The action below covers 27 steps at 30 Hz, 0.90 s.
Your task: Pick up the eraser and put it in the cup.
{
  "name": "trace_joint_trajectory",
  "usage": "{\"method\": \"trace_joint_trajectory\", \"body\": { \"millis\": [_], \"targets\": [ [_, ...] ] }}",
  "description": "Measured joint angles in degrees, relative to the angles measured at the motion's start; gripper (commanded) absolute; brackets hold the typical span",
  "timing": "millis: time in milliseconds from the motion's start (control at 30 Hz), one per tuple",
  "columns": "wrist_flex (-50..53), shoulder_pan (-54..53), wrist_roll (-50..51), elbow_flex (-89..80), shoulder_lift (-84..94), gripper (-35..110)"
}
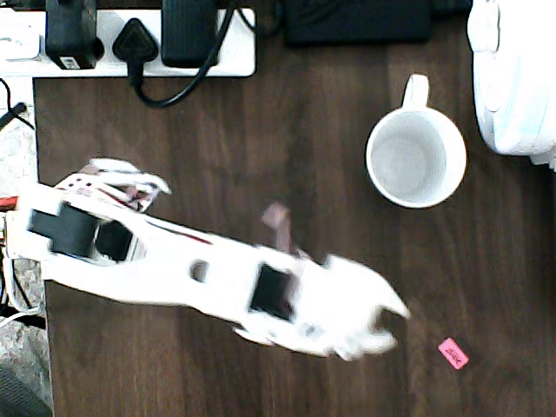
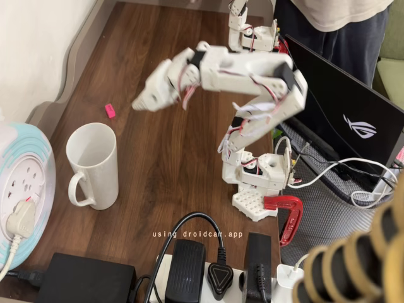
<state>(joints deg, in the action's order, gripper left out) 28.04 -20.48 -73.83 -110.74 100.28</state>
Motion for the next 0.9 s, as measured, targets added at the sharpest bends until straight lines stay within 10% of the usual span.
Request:
{"method": "trace_joint_trajectory", "body": {
  "millis": [900],
  "targets": [
    [14.59,-0.79,16.70,51.33,-46.41,19]
  ]
}}
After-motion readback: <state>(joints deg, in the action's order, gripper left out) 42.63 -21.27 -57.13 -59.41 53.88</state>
